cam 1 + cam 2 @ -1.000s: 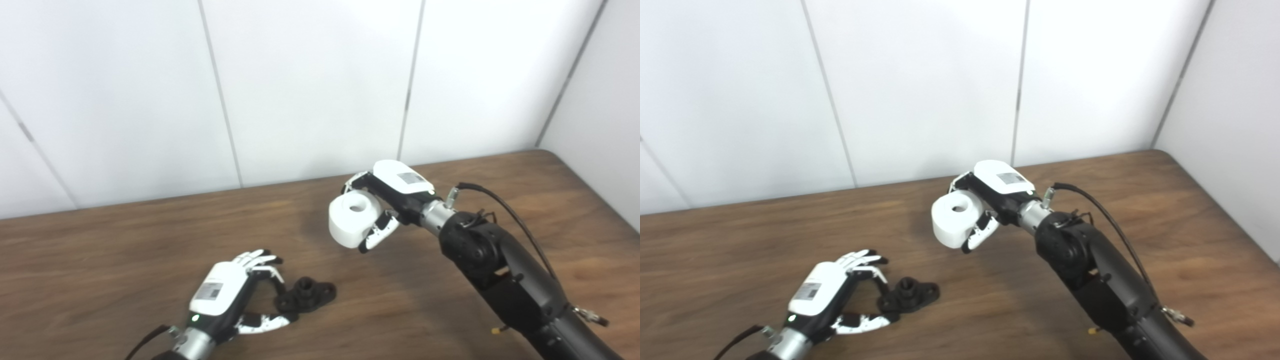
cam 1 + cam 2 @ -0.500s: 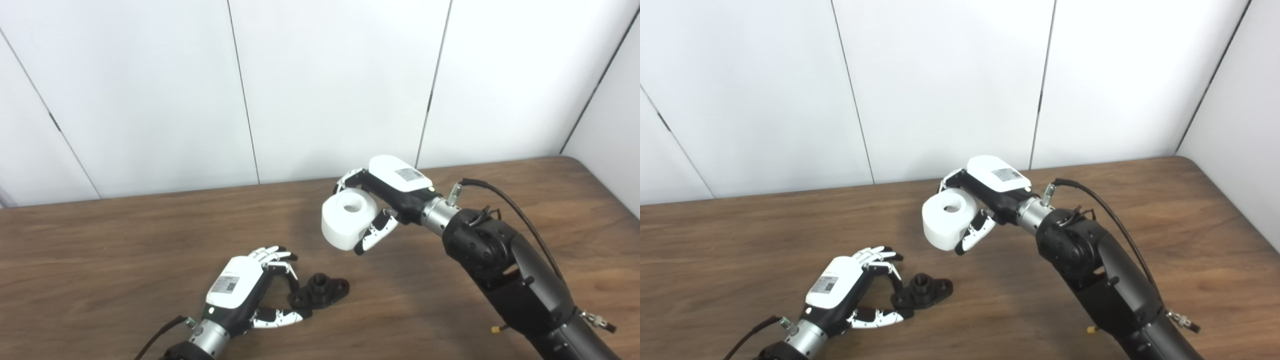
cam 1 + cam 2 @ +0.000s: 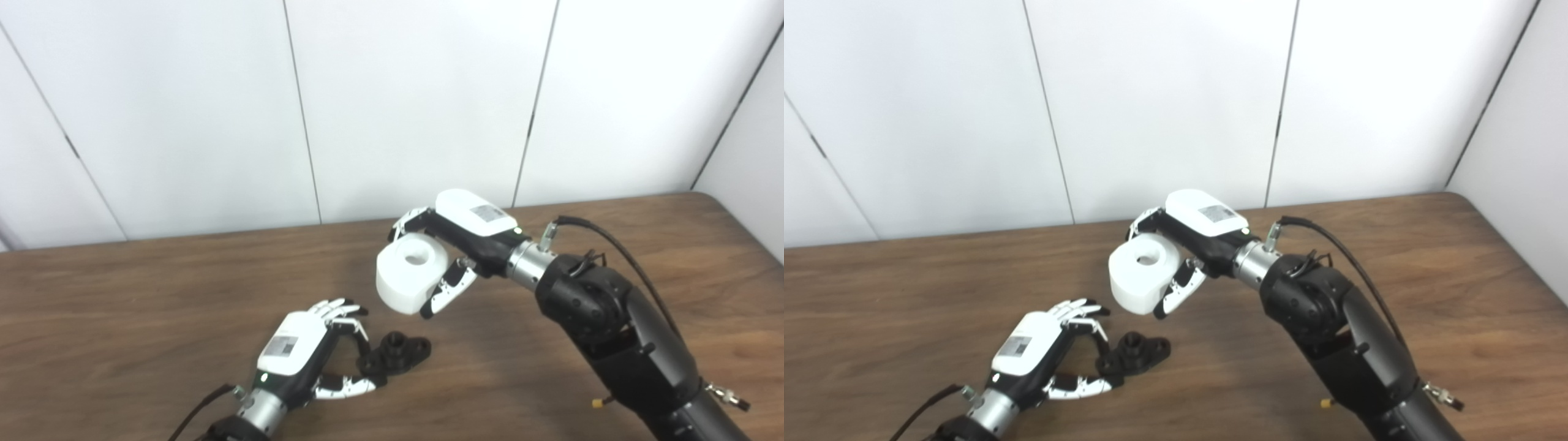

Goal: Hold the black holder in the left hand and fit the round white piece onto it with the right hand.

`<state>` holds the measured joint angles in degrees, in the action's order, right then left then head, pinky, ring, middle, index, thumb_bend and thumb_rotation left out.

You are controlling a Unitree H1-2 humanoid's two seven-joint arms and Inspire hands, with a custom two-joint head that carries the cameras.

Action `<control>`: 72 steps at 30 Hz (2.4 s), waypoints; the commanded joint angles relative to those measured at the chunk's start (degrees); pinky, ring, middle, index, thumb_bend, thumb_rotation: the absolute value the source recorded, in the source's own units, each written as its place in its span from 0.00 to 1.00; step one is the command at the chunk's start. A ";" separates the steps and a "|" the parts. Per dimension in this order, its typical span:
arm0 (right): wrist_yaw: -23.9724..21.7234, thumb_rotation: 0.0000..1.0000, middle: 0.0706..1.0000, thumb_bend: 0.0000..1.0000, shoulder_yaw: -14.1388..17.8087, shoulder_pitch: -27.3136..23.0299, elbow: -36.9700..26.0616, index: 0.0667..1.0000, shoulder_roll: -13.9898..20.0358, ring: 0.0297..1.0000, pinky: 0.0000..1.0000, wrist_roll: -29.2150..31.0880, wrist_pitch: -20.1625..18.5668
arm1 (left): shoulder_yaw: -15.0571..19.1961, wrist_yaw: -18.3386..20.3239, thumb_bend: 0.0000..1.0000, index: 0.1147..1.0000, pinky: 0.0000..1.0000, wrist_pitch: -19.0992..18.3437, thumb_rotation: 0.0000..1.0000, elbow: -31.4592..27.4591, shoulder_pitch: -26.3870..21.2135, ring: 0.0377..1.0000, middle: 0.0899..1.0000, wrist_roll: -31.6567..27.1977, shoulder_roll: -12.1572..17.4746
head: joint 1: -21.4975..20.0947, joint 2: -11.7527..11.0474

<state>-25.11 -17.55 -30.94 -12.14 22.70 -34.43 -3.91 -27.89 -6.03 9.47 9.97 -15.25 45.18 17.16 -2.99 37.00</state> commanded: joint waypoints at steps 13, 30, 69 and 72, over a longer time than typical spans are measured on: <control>-1.55 0.13 0.70 0.52 -1.01 -0.51 -2.49 0.44 0.14 0.70 0.59 -1.27 1.83 | -3.06 5.81 0.52 0.42 0.89 -4.27 0.06 2.13 3.47 0.88 0.80 3.43 0.50 | 0.08 0.51; -1.31 0.13 0.71 0.52 -2.64 1.39 0.12 0.44 -0.70 0.67 0.58 -1.90 3.21 | -3.43 6.39 0.52 0.42 0.90 -5.46 0.06 0.92 3.56 0.88 0.80 3.15 0.74 | 0.27 1.15; -1.25 0.13 0.70 0.52 -6.08 1.24 5.81 0.44 0.52 0.68 0.56 -4.68 7.43 | -3.97 5.93 0.52 0.42 0.90 -6.30 0.06 0.09 3.68 0.88 0.80 2.62 0.56 | 1.06 2.51; -1.62 0.13 0.69 0.52 -5.91 1.28 5.18 0.44 0.98 0.68 0.55 -4.54 7.30 | -3.99 6.12 0.52 0.42 0.89 -6.62 0.06 -0.49 3.97 0.88 0.80 2.74 0.64 | 0.87 2.93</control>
<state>-24.90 -23.26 -28.86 -6.48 21.76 -37.76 2.84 -29.26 -6.02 5.24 7.59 -14.47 45.17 17.08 -2.11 39.90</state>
